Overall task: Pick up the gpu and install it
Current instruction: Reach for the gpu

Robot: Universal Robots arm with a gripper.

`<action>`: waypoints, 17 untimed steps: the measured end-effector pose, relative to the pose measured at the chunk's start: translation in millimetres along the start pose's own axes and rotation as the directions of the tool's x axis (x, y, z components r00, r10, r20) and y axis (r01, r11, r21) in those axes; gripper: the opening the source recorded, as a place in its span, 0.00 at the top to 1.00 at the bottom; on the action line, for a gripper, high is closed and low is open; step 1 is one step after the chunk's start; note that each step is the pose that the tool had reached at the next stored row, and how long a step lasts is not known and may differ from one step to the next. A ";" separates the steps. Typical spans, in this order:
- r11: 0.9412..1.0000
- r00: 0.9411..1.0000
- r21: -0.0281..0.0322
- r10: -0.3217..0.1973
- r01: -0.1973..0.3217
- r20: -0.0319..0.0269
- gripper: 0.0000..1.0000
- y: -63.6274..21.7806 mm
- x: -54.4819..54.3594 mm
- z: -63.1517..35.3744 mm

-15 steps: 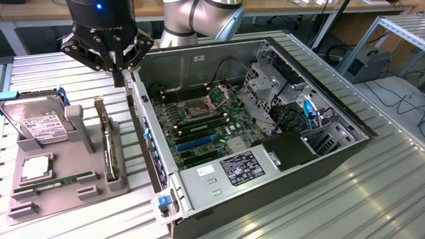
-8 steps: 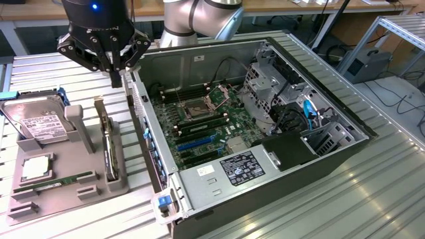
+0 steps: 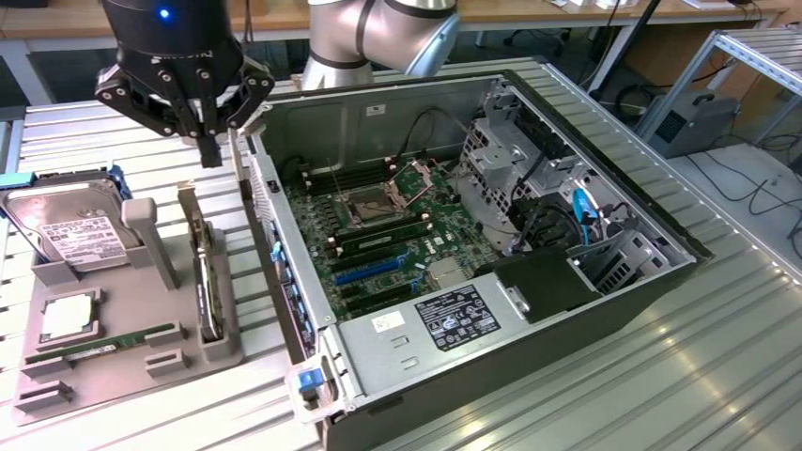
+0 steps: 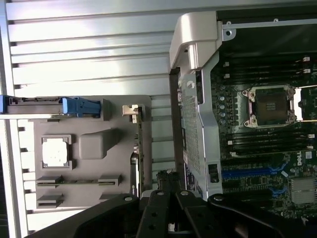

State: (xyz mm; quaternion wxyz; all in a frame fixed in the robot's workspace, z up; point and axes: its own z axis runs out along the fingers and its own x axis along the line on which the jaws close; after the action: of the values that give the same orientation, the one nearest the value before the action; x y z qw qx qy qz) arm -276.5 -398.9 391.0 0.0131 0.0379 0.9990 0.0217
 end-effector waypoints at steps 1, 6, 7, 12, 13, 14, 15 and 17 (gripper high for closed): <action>1.000 1.000 0.000 0.000 0.000 0.000 0.89 -0.1 1.2 0.0; 1.000 1.000 0.000 0.000 0.000 0.000 0.89 -0.5 6.6 0.0; 1.000 1.000 0.000 0.000 0.000 0.000 0.89 -0.6 7.7 0.0; 1.000 1.000 0.000 0.000 0.000 0.000 0.89 -1.0 13.3 -0.1; 1.000 1.000 0.000 0.000 0.000 0.000 0.89 -1.1 14.4 -0.1; 1.000 1.000 0.000 0.000 0.000 0.000 0.89 -1.2 15.3 -0.1; 1.000 1.000 0.000 0.000 0.000 0.000 0.89 -1.3 16.3 -0.1; 1.000 1.000 0.000 0.000 0.000 0.000 0.89 -1.6 17.3 -0.1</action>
State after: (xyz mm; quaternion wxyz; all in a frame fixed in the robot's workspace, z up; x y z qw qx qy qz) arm -293.8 -399.2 390.6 0.0131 0.0378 0.9990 0.0217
